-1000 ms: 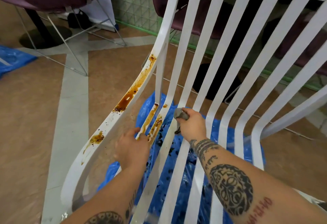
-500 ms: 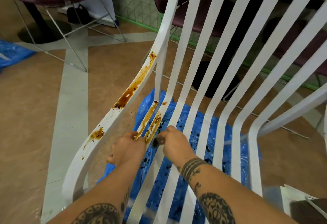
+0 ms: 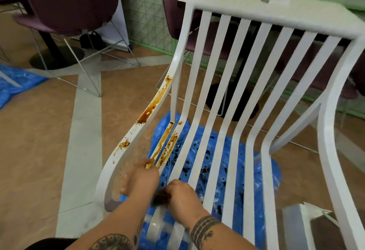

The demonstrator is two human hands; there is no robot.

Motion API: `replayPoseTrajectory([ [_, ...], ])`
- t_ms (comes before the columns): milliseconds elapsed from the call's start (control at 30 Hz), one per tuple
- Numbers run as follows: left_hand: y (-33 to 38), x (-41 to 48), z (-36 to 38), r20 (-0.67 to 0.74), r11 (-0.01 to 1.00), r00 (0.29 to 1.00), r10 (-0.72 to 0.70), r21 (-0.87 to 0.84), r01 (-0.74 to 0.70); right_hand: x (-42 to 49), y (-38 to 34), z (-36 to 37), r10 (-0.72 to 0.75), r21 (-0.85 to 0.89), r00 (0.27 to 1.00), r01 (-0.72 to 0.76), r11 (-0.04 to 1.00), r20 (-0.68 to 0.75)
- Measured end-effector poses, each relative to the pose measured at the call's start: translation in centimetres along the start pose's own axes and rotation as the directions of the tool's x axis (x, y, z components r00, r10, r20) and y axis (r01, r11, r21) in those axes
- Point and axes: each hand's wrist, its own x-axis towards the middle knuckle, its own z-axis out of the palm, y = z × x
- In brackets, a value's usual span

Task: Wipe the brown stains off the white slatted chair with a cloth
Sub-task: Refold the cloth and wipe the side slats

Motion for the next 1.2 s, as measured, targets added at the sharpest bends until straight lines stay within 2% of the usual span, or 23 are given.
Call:
replayPoseTrajectory([
  [133, -0.8, -2.6, -2.0, 0.08, 0.982, 0.99, 0.114, -0.163, -0.1, -2.2, -1.7, -0.6, 0.052, 0.027, 0.986, -0.057, 0.998, 0.158],
  [267, -0.7, -5.4, -3.8, 0.104, 0.969, 0.974, 0.201, -0.171, -0.181, -4.7, -2.3, -3.7, 0.041, 0.064, 0.939, -0.067, 0.996, 0.341],
  [333, -0.4, -7.0, -4.5, 0.131, 0.958, 0.968, 0.214, -0.223, -0.181, -6.3, -2.0, -5.5, 0.083, 0.189, 0.952, -0.143, 0.971, 0.293],
  [400, 0.1, -8.6, -5.2, 0.184, 0.938, 0.964, 0.191, -0.324, -0.124, -7.9, -1.8, -7.0, 0.144, 0.354, 0.977, -0.192, 0.915, 0.156],
  [467, 0.8, -10.8, -6.1, 0.315, 0.894, 0.935, 0.164, -0.447, -0.006, -9.5, -2.0, -8.6, 0.204, 0.507, 0.979, -0.175, 0.844, -0.002],
  [567, 2.1, -13.7, -6.9, 0.561, 0.835, 0.792, 0.239, -0.536, 0.128, -11.6, -3.0, -10.9, 0.3, 0.757, 0.948, -0.12, 0.642, -0.104],
  [633, 3.1, -15.2, -7.2, 0.63, 0.814, 0.711, 0.312, -0.564, 0.142, -13.1, -3.8, -12.7, 0.305, 0.875, 0.949, -0.079, 0.477, -0.081],
  [700, 4.1, -16.5, -7.9, 0.611, 0.805, 0.689, 0.389, -0.589, 0.069, -14.6, -4.2, -14.4, 0.26, 0.941, 0.964, -0.035, 0.338, -0.057],
  [733, 4.5, -17.1, -8.2, 0.589, 0.797, 0.689, 0.422, -0.604, 0.027, -15.4, -4.3, -15.0, 0.232, 0.954, 0.971, -0.011, 0.3, -0.062],
  [800, 5.1, -18.1, -8.9, 0.554, 0.769, 0.689, 0.468, -0.639, -0.008, -16.5, -4.3, -16.2, 0.21, 0.947, 0.972, 0.037, 0.319, -0.109],
  [900, 5.6, -19.4, -10.1, 0.504, 0.709, 0.706, 0.497, -0.705, 0.004, -17.8, -4.4, -17.6, 0.26, 0.924, 0.946, 0.088, 0.373, -0.195],
  [1033, 5.6, -19.9, -11.6, 0.45, 0.619, 0.778, 0.439, -0.779, 0.102, -19.2, -4.7, -19.0, 0.332, 0.947, 0.919, 0.108, 0.302, -0.211],
  [1133, 5.7, -20.6, -12.7, 0.458, 0.621, 0.776, 0.433, -0.776, 0.112, -20.1, -5.0, -19.6, 0.353, 0.954, 0.913, 0.103, 0.283, -0.203],
  [1200, 6.0, -21.4, -13.3, 0.468, 0.628, 0.766, 0.442, -0.771, 0.108, -20.6, -5.2, -19.8, 0.37, 0.97, 0.913, 0.09, 0.225, -0.17],
])
